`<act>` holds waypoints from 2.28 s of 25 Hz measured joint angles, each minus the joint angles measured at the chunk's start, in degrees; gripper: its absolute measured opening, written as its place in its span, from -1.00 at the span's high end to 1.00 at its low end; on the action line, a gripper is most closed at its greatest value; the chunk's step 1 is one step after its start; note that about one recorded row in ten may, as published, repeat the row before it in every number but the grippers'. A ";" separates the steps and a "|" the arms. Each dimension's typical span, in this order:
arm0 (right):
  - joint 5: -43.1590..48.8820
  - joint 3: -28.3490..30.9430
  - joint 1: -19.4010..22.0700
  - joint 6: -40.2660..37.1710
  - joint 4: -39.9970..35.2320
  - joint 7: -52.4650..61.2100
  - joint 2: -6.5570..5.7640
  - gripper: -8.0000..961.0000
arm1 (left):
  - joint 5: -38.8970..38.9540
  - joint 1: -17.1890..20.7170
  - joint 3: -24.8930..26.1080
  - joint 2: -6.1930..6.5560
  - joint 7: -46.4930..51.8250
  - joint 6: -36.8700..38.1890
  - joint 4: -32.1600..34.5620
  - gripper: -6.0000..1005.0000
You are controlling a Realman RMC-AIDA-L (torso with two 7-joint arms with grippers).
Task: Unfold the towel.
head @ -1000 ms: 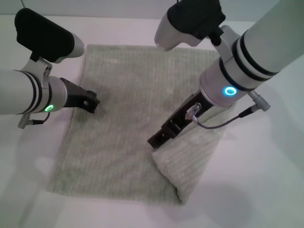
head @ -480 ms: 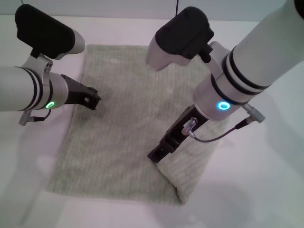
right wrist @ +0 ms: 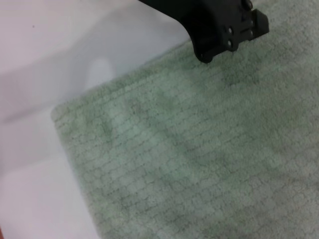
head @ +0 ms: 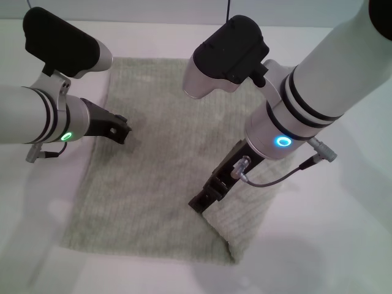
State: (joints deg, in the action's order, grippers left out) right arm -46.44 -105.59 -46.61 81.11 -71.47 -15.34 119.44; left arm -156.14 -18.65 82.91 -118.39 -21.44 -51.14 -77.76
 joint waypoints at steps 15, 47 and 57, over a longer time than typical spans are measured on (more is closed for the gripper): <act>0.21 -0.06 -0.02 -0.08 -0.20 0.00 0.00 -0.67 | -0.15 -0.59 -0.03 0.00 0.00 -0.97 1.62 0.99; -0.10 -1.70 -0.43 -2.45 3.50 -0.46 0.00 -0.67 | -0.36 -1.21 -0.03 -0.09 0.09 -1.69 2.41 0.99; 0.83 -3.70 -1.71 -2.57 4.51 1.16 0.00 -0.59 | -0.42 -1.21 -0.03 -0.08 0.08 -1.90 2.39 0.99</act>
State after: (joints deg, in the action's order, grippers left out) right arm -45.61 -109.30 -48.32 78.55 -66.96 -14.18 119.45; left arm -156.56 -19.86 82.88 -118.47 -21.36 -53.04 -75.37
